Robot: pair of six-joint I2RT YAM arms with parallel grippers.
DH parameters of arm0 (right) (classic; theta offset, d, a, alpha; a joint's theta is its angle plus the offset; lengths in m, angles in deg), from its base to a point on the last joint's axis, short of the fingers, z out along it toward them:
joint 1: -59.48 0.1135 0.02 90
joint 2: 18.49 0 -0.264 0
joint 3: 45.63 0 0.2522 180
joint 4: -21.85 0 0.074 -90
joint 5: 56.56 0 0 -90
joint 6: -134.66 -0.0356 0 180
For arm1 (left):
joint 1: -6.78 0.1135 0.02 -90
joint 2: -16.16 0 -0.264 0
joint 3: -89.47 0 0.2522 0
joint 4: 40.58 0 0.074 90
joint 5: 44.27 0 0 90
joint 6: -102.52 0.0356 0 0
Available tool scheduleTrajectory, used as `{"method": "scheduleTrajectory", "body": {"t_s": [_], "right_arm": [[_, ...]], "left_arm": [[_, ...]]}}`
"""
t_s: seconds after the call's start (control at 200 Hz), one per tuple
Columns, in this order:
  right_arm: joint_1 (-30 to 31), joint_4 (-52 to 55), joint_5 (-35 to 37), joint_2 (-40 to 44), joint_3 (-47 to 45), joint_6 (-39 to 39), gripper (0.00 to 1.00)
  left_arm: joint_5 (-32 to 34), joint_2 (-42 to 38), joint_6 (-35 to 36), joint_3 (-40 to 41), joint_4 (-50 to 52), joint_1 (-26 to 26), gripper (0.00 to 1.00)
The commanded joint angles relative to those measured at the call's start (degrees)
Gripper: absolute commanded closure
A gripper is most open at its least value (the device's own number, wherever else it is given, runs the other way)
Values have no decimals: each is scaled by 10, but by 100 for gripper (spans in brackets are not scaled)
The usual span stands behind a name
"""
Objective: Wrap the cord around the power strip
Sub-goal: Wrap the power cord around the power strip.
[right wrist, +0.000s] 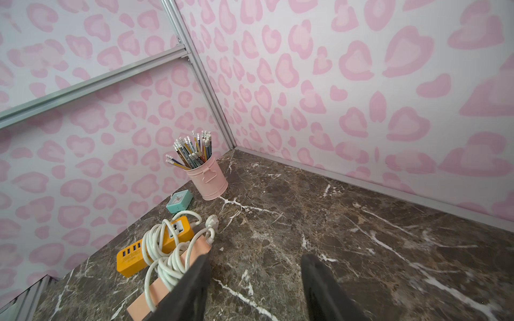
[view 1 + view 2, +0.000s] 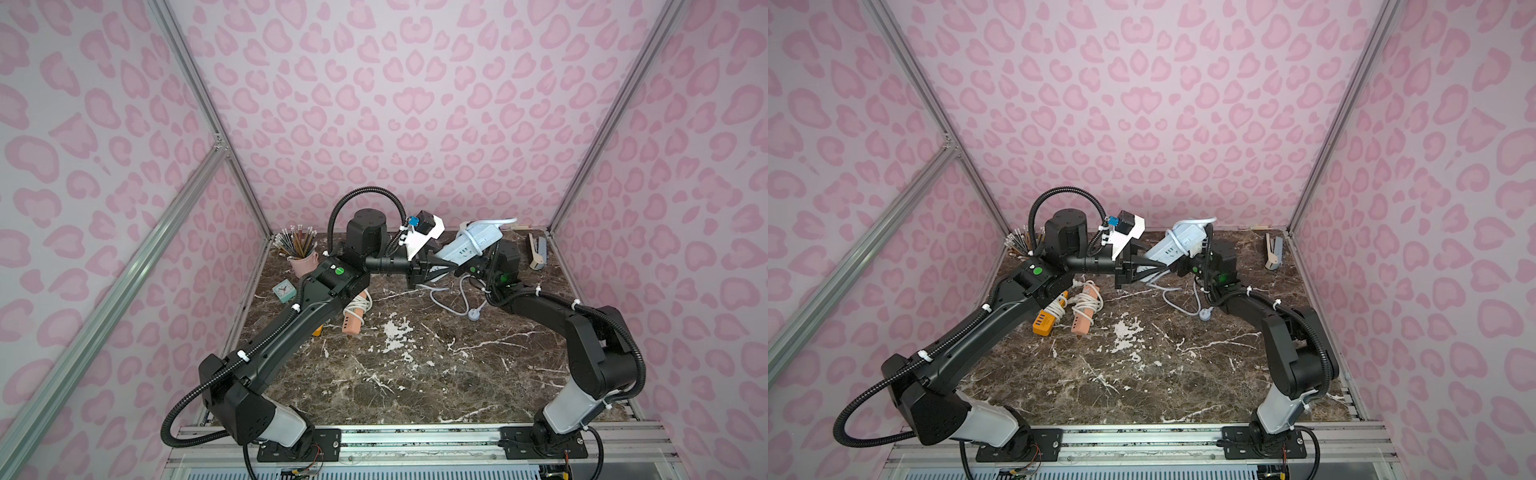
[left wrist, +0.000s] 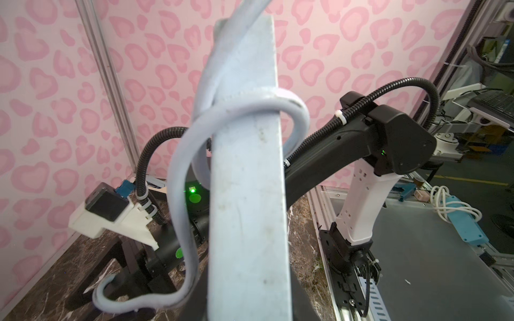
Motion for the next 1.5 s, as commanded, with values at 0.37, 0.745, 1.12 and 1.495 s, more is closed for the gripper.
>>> {"method": "scheduleTrajectory", "body": {"t_s": [0.37,0.745,1.12,1.495], "right_arm": [[4,70,209,99,-87,118,100],[116,135,384,311,-61,433,100],[28,349,215,147,254,525,100],[-84,426,-101,8,345,428,100]], "left_arm": [[209,10,-51,-34,4,100,97],[493,190,49,-101,263,94,97],[195,177,152,-56,322,-11,97],[-63,93,269,-52,357,-65,97]]}}
